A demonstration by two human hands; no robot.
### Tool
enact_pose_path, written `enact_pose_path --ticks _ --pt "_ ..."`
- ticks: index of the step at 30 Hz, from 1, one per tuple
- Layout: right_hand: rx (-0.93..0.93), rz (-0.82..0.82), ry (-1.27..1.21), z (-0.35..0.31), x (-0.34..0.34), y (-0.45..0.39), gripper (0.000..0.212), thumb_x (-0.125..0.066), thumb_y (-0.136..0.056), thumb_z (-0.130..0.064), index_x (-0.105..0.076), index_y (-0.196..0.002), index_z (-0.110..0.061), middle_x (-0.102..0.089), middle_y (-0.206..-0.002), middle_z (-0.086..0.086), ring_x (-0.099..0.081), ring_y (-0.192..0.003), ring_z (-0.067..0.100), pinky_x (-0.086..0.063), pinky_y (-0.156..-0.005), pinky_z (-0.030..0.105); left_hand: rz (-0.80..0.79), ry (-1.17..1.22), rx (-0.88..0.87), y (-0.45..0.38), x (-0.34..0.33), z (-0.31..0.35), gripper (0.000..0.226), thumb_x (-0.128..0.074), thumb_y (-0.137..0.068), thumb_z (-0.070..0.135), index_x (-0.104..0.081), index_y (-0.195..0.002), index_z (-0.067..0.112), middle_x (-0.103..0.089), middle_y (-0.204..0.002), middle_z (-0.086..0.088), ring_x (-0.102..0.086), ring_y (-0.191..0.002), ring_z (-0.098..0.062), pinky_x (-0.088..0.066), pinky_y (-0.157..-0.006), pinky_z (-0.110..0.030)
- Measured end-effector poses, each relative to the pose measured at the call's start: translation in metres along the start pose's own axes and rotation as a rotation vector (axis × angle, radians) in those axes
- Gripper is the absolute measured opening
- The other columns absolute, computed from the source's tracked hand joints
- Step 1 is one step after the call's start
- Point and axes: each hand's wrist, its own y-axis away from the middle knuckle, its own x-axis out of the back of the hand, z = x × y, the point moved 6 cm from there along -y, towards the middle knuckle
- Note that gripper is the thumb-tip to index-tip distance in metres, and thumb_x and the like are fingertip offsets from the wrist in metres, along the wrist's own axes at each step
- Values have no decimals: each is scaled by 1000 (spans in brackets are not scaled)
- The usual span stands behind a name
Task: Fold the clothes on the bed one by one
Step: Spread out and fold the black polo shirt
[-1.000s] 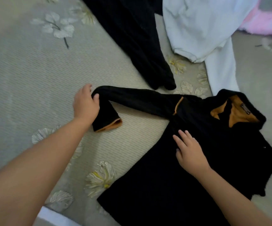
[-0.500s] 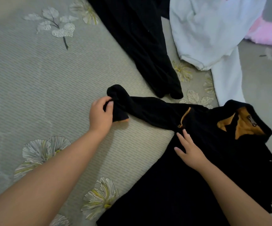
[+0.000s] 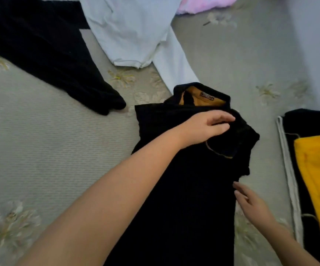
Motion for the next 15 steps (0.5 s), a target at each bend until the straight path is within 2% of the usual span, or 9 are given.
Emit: enact_pose_path --ticks 2,5,8,11,13,15 --pt "-59 74 -24 30 14 0 28 -47 -93 -9 -57 -119 0 -62 -116 15 -57 -109 29 -40 -87 32 -42 -104 99 -7 -29 -29 32 -49 -92 5 -53 -123 2 -55 -127 -11 -48 -115 -9 -34 -87 -3" --pt "-54 140 -68 46 17 -10 27 -53 -90 -9 -59 -115 1 -66 -106 17 -60 -104 31 -41 -82 30 125 -535 230 6 -14 -86 31 -53 -91 13 -56 -121 8 -55 -126 -7 -48 -119 -17 -31 -95 -15" --pt "110 211 71 37 6 -33 53 -70 -79 -18 -52 -124 1 -56 -123 17 -50 -116 34 -38 -95 38 307 -945 385 35 25 -134 42 -58 -87 17 -50 -127 11 -49 -131 -6 -41 -124 -21 -32 -103 -30" --pt "158 285 262 21 -5 -61 77 -75 -72 -33 -40 -136 -8 -35 -142 20 -32 -131 37 -30 -105 47 382 -1090 527 54 56 -158 56 -61 -85 20 -39 -136 12 -39 -138 -10 -35 -127 -26 -32 -103 -35" --pt "84 249 427 22 -6 -82 75 -68 -78 -37 -33 -141 -15 -28 -147 15 -28 -134 32 -28 -106 44 392 -1134 532 50 66 -166 55 -61 -86 21 -39 -135 11 -40 -137 -13 -38 -124 -29 -34 -101 -37" --pt "53 234 427 25 3 -98 53 -62 -83 -23 -47 -132 -11 -45 -136 14 -43 -122 30 -35 -98 40 410 -1164 497 42 70 -168 43 -59 -87 17 -48 -128 9 -48 -125 -16 -45 -114 -31 -40 -91 -40"
